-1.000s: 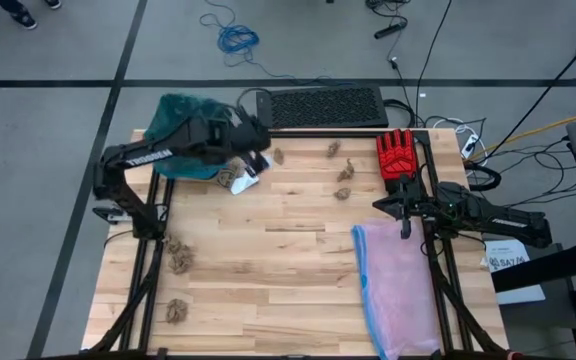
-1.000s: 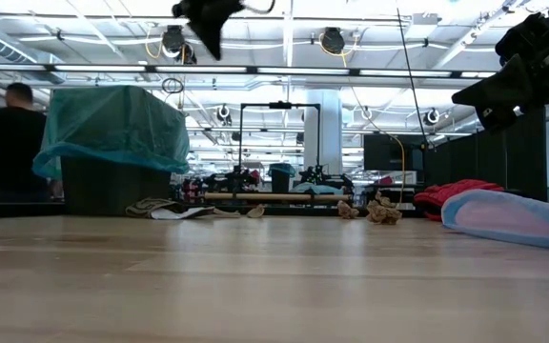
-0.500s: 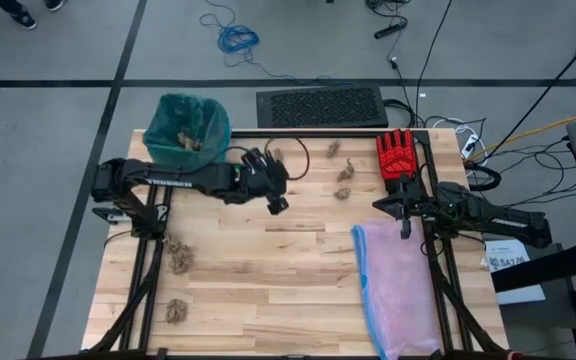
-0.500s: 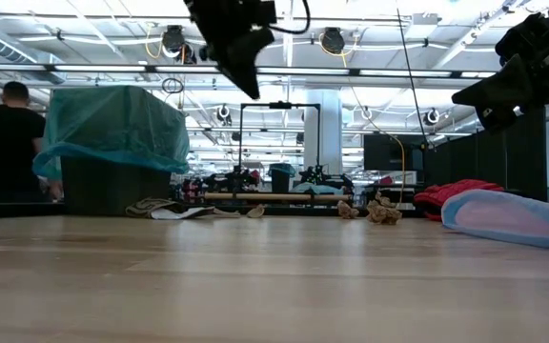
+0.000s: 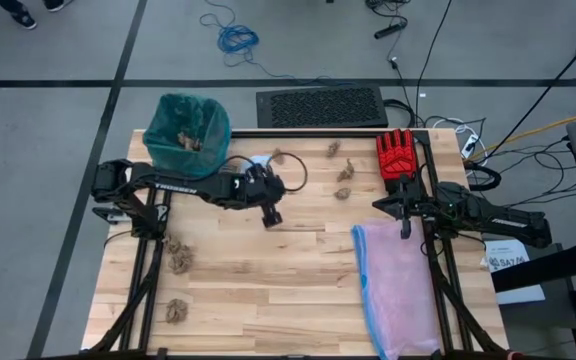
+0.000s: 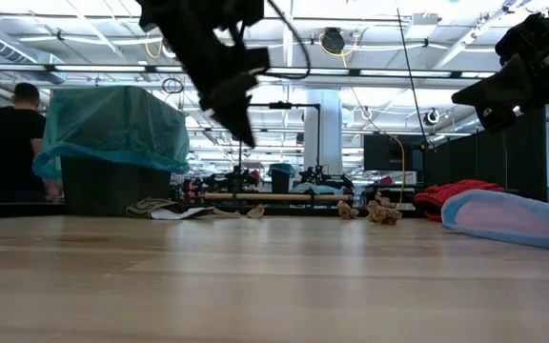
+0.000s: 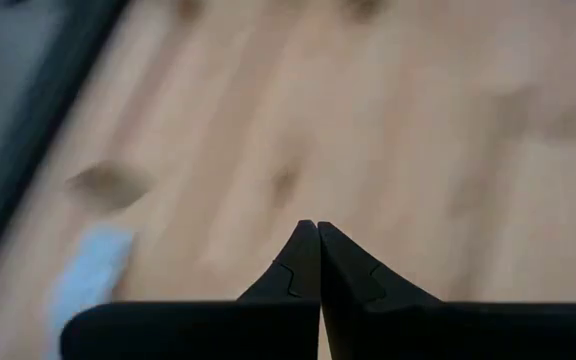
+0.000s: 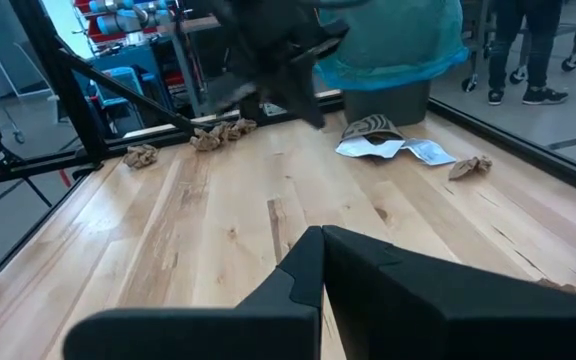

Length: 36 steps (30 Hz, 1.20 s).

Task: Place trash/remove bag and relplace
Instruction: Put the white paper into the black trash bin

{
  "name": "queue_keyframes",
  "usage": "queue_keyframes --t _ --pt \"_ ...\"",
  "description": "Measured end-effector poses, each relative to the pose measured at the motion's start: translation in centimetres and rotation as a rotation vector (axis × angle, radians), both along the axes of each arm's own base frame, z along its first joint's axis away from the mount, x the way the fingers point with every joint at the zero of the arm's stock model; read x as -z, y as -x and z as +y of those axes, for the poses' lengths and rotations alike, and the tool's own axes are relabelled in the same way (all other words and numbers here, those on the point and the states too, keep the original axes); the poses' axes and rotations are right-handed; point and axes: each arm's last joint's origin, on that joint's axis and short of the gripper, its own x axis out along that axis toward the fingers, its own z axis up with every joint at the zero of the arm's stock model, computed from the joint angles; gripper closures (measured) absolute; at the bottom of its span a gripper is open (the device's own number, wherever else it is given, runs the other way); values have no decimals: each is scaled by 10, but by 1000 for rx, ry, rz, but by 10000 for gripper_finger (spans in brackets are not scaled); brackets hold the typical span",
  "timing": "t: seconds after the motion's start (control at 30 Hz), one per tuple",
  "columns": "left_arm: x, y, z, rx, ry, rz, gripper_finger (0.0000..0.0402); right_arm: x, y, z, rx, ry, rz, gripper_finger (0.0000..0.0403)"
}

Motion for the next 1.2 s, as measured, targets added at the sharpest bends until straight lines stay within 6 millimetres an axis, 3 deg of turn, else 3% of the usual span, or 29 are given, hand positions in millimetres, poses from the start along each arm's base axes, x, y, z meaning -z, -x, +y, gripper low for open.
queue_keyframes --t 0.17,0.37,0.63,0.8,1.07,1.2 --pt "8 12 11 -182 -11 86 401 -1 0 0 -10 70 1 403" --pt "21 16 22 -237 -28 168 392 -1 0 0 -7 50 -1 403" --pt "56 9 25 -238 -30 303 305 -1 0 0 -3 26 -3 403" --pt "77 7 38 -289 -64 367 265 -1 0 0 -3 26 -3 403" --pt "99 8 62 -361 -56 426 258 -1 0 0 -3 27 -3 403" --pt "102 7 73 -394 -63 397 276 -1 0 0 -4 26 -2 403"
